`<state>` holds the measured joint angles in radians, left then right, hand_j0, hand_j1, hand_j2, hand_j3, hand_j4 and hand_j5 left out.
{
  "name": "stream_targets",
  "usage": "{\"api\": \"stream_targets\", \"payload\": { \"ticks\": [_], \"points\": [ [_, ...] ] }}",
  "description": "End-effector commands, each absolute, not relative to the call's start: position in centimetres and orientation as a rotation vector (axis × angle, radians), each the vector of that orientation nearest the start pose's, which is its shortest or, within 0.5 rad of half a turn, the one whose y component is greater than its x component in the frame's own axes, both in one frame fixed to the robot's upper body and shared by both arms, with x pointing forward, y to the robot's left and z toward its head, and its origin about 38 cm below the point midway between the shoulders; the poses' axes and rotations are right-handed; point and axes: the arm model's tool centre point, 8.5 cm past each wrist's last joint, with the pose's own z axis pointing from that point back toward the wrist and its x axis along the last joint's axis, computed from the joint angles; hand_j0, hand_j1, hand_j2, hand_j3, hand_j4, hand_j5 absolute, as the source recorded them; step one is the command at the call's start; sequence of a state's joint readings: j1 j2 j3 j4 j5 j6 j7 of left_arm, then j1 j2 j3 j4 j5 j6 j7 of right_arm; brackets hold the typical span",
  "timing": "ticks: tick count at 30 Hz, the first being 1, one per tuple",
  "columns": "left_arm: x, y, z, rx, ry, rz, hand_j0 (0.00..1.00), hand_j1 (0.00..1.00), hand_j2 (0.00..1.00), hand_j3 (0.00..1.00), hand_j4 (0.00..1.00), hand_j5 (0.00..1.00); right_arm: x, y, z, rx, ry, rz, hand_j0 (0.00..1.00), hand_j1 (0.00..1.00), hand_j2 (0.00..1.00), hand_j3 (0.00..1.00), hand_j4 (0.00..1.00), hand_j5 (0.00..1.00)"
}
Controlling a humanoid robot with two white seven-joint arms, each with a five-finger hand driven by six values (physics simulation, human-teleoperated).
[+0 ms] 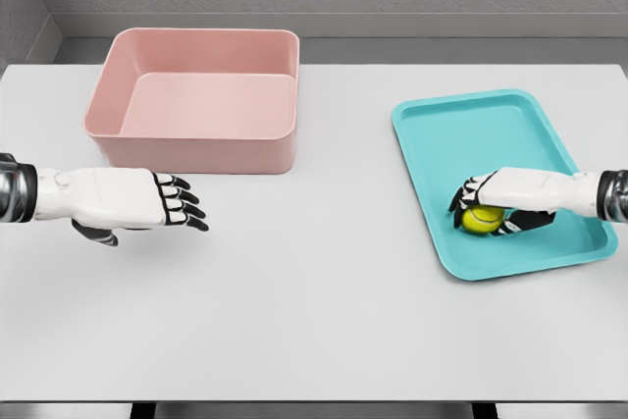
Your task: Put the tennis from the blue tray into the pink basket with both arms
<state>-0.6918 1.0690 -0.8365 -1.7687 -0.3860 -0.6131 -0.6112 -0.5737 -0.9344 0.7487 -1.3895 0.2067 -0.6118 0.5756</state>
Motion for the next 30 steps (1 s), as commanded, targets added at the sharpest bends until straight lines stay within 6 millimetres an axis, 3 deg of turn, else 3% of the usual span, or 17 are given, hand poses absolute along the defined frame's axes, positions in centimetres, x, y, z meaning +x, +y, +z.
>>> {"api": "stream_targets", "payload": {
  "ticks": [1, 16, 24, 30],
  "points": [
    [36.3, 29.0, 22.3, -0.358, 1.478, 3.150, 1.00, 1.00, 1.00, 1.00, 1.00, 1.00, 40.1, -34.5, 16.1, -0.143, -1.220, 2.032, 0.54, 0.54, 0.54, 0.54, 0.54, 0.54],
    [36.6, 28.1, 22.6, -0.355, 1.505, 3.117, 1.00, 1.00, 1.00, 1.00, 1.00, 1.00, 40.6, -31.2, 19.9, -0.165, -1.355, 2.098, 0.53, 0.53, 0.53, 0.53, 0.53, 0.53],
    [36.8, 27.6, 22.8, -0.353, 1.518, 3.101, 1.00, 1.00, 1.00, 1.00, 1.00, 1.00, 40.3, -26.6, 21.1, -0.103, -1.496, 2.136, 0.53, 0.53, 0.53, 0.53, 0.53, 0.53],
    [36.7, 27.7, 22.7, -0.354, 1.513, 3.104, 1.00, 1.00, 1.00, 1.00, 1.00, 1.00, 40.3, -23.0, 20.6, -0.025, -1.580, 2.129, 0.53, 0.53, 0.53, 0.53, 0.53, 0.53]
  ]
}}
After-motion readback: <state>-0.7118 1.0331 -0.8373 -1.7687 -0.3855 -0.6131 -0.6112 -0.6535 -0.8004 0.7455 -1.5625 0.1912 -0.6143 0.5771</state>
